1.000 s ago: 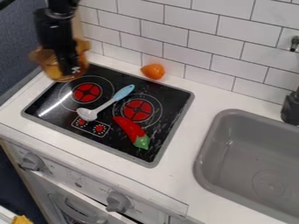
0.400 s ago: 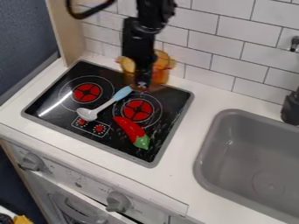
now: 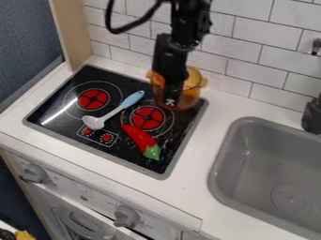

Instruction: Moved the brown pot to the top of the right heater

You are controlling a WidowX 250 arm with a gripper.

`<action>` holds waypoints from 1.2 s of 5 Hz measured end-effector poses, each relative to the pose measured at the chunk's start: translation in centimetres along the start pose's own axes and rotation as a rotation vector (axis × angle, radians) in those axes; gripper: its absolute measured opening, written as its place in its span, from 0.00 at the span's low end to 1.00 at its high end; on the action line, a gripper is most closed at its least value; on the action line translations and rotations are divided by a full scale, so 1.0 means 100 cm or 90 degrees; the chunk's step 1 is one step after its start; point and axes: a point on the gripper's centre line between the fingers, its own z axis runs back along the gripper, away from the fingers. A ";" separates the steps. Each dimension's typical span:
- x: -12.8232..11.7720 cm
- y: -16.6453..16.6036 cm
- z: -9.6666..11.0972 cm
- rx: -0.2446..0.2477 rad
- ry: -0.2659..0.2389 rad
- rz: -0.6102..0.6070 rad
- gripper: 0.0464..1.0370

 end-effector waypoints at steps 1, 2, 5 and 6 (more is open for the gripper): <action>-0.011 -0.003 -0.007 -0.003 -0.007 -0.021 0.03; -0.016 -0.003 -0.011 0.000 -0.009 -0.039 0.06; -0.013 0.002 -0.012 0.005 -0.020 -0.039 0.85; -0.010 0.000 0.018 -0.029 0.011 -0.038 0.99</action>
